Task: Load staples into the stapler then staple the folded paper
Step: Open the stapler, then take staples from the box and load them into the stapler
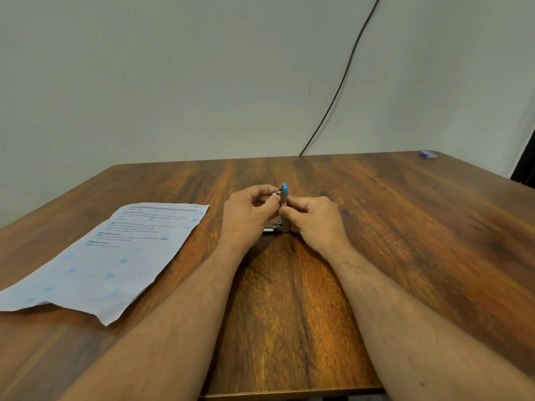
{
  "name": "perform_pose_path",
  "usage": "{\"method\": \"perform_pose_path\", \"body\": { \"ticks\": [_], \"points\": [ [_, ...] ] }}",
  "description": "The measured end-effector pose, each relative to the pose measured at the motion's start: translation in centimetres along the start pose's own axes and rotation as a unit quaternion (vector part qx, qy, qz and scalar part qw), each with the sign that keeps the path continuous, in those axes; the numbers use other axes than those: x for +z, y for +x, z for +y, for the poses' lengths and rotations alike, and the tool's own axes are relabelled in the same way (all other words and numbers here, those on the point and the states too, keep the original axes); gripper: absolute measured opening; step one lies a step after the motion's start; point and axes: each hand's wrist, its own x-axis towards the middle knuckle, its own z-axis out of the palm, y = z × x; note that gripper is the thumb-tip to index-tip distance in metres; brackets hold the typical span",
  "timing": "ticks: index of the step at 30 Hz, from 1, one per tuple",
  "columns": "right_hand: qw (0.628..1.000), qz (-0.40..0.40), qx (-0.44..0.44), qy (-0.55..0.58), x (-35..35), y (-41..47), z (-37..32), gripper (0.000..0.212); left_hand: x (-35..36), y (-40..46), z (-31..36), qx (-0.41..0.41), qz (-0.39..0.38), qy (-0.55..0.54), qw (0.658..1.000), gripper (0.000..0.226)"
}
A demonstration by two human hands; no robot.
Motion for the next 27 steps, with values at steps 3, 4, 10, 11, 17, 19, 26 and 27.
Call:
{"method": "perform_pose_path", "body": {
  "ticks": [3,4,10,11,17,19,26,27],
  "points": [
    [0.998,0.020,0.048,0.034,0.1,0.4,0.6,0.019,-0.5,0.2,-0.1,-0.018,0.014,0.004,1.000,0.009],
    [0.997,0.022,0.060,0.046,0.2,0.5,0.7,0.018,-0.6,0.1,-0.2,-0.025,0.013,-0.002,1.000,0.009],
    [0.988,0.097,0.093,0.075,0.6,0.7,0.7,0.035,-1.5,-0.1,-0.3,-0.055,0.040,0.032,0.997,0.008],
    [0.985,0.116,0.101,0.077,0.5,0.7,0.7,0.045,-1.7,-0.1,-0.4,-0.056,0.042,0.072,0.995,0.010],
    [0.976,0.130,0.148,0.093,-0.1,0.6,0.2,0.042,-2.9,0.0,0.0,-0.086,0.020,0.209,0.974,0.009],
    [0.973,0.132,0.164,0.096,-0.1,0.6,0.2,0.036,-3.3,0.0,-0.1,-0.084,0.011,0.229,0.970,0.010],
    [0.969,0.155,0.185,0.055,-0.3,0.8,0.1,0.031,-3.5,-0.2,-0.8,-0.085,0.003,0.267,0.960,0.011],
    [0.966,0.165,0.188,0.059,-0.3,0.8,0.1,0.031,-3.4,-0.3,-0.8,-0.082,0.003,0.275,0.958,0.010]
  ]
}}
